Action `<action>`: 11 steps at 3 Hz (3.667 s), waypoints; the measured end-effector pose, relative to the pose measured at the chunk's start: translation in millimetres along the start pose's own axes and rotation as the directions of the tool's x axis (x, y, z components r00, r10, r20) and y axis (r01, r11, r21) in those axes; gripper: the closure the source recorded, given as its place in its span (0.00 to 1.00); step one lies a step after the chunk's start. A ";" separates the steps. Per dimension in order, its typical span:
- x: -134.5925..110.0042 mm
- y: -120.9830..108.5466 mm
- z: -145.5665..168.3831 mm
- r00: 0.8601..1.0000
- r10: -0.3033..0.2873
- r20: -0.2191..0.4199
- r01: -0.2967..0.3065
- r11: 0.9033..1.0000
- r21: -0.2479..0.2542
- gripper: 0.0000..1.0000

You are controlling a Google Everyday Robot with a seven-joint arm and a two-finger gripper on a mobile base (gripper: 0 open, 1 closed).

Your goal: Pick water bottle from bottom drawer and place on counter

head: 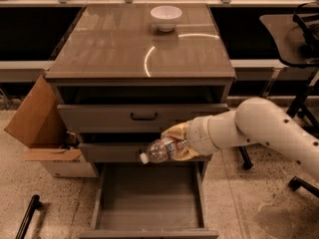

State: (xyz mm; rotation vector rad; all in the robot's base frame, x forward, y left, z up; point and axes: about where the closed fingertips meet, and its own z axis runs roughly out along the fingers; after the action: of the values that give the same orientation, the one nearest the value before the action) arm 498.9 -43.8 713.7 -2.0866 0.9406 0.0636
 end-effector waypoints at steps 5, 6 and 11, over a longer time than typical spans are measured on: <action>14.2 -127.7 -104.4 0.992 0.105 -0.072 -0.097 0.990 0.102 1.00; 33.3 -173.4 -124.1 0.980 0.178 -0.086 -0.166 0.978 0.125 1.00; 143.2 -305.0 -73.4 0.851 0.525 -0.022 -0.501 0.824 0.263 1.00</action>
Offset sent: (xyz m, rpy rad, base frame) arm 0.0083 -0.0125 0.0572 -0.0169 -0.0388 -0.0575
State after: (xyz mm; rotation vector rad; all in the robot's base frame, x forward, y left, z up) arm 777.9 -66.0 915.1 -1.5676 1.4739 0.1220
